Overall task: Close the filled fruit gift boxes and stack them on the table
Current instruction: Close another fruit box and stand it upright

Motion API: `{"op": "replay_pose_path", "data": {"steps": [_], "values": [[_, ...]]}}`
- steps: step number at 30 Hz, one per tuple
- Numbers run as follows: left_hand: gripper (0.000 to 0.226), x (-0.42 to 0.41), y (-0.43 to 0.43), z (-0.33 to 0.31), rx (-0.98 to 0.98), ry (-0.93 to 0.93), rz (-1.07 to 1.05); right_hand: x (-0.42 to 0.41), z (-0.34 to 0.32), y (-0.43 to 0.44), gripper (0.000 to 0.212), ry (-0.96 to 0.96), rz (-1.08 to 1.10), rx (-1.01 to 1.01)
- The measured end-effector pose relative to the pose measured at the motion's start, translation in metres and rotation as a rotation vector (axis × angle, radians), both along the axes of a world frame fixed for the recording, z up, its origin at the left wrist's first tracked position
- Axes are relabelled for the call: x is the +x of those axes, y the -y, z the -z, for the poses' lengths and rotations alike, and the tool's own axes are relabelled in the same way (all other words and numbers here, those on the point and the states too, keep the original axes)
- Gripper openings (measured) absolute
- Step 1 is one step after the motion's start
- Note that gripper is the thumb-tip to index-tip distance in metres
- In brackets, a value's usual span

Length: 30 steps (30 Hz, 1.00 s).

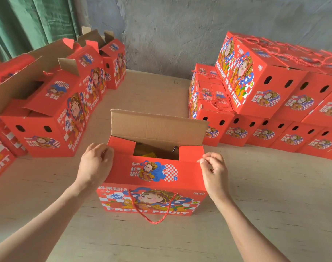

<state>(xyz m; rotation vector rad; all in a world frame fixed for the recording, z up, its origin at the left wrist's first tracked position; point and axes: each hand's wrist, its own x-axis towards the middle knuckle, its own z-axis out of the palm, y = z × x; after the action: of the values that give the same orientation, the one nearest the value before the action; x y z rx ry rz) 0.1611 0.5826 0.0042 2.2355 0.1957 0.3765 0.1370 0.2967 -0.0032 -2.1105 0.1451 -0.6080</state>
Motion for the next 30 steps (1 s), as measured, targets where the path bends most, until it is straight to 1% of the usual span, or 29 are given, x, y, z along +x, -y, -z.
{"op": "replay_pose_path", "data": {"steps": [2,5,8,11,13,15,18,19,20,21,22,24,26,27,28,30], "values": [[0.023,0.001,-0.003,-0.001,-0.056,-0.011,-0.008,0.001,-0.001,0.001,0.019,0.003,0.001,-0.015],[0.025,0.001,-0.003,-0.003,-0.129,0.029,-0.036,0.002,-0.002,0.0,0.021,0.011,-0.001,-0.022],[0.019,0.002,-0.002,-0.002,-0.069,-0.011,-0.032,0.002,-0.001,0.001,0.02,0.006,0.004,-0.021],[0.026,0.005,-0.001,-0.003,0.025,-0.056,-0.005,0.002,-0.001,0.0,0.019,0.009,0.008,-0.029],[0.027,0.005,-0.001,-0.005,0.031,-0.075,0.023,0.002,0.0,0.001,0.018,0.021,0.006,-0.034],[0.025,0.002,-0.004,-0.003,-0.068,-0.122,0.053,0.002,0.0,0.001,0.017,0.027,0.001,-0.039],[0.015,-0.001,-0.007,0.0,-0.39,-0.185,0.05,0.001,0.0,0.002,0.016,0.019,-0.003,-0.052],[0.01,0.0,-0.006,0.001,-0.459,-0.21,0.025,0.001,0.001,0.002,0.015,0.02,-0.007,-0.057],[0.007,0.001,-0.005,0.001,-0.492,-0.227,0.003,0.0,0.001,0.003,0.011,0.024,-0.014,-0.055],[0.01,0.003,-0.004,0.001,-0.501,-0.235,-0.01,0.0,0.001,0.003,0.007,0.02,-0.026,-0.038],[0.016,0.005,-0.002,0.0,-0.498,-0.24,-0.013,0.0,0.0,0.003,0.007,0.004,-0.036,-0.003],[0.022,0.01,-0.001,-0.003,-0.463,-0.251,-0.009,0.002,-0.002,0.003,0.018,-0.039,-0.056,0.067],[0.024,0.012,0.0,-0.004,-0.422,-0.271,-0.003,0.006,-0.005,0.004,0.03,-0.101,-0.058,0.063],[0.025,0.013,0.0,-0.004,-0.405,-0.282,0.0,0.01,-0.006,0.006,0.04,-0.154,-0.067,0.074],[0.026,0.014,0.0,-0.004,-0.389,-0.293,0.001,0.014,-0.009,0.011,0.052,-0.233,-0.092,0.125],[0.028,0.015,-0.001,-0.006,-0.379,-0.311,-0.003,0.022,-0.017,0.019,0.075,-0.423,-0.204,0.31]]}}
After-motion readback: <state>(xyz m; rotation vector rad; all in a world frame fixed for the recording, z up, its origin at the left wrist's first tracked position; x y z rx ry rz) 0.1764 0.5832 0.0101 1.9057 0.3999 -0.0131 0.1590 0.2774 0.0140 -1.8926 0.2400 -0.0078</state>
